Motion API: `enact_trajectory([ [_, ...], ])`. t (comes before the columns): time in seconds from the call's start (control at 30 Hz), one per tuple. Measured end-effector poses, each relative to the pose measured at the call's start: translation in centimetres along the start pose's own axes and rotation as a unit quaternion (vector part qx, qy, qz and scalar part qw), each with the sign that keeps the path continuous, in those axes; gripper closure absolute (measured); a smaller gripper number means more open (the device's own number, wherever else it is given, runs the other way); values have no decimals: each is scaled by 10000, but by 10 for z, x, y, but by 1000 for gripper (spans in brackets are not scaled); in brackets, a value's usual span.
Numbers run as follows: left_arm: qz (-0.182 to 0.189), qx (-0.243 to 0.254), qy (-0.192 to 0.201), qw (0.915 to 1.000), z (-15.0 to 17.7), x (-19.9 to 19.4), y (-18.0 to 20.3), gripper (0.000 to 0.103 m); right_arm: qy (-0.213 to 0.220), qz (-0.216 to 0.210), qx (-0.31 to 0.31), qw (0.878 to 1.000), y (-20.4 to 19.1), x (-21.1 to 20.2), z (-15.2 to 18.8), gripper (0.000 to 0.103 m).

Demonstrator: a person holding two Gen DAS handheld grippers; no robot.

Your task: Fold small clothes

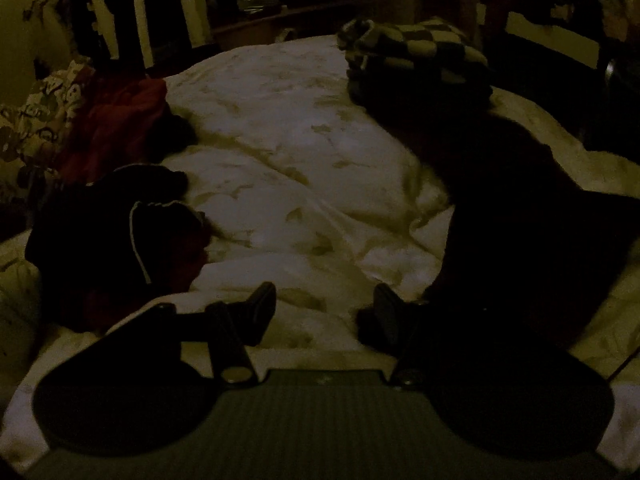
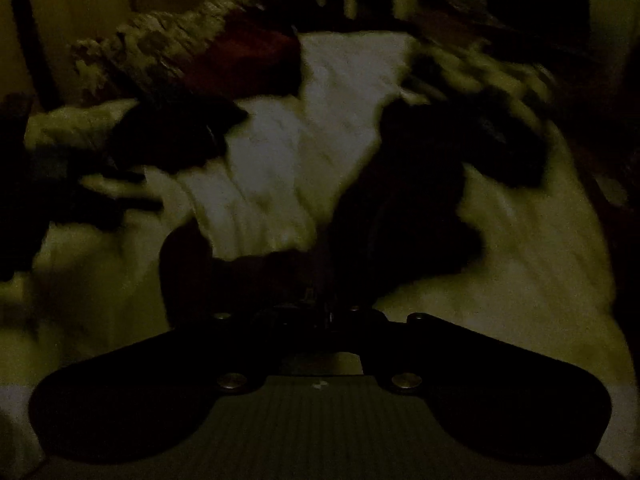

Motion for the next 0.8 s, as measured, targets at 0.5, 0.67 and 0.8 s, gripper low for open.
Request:
enact_trajectory([
  [0.5,135,78,-27,9999,-1,0,26,28,340,-23,509,9981,9,-18,30,96],
  [0.67,116,148,-72,9998,2,2,26,25,765,-10,379,9964,4,0,0,0],
  [0.8,115,280,-56,9995,4,5,29,19,309,197,70,9993,5,34,-5,0],
])
Point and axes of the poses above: each gripper's, at about its wrist camera, not at the fingertips, and x roughly the way its jaws point, y to its right, z to its underside, the point moved 4 cm from there along x, roughly the way its jaws point, and after that the axes turned 1 degree about -x, right-handed, at the moved point
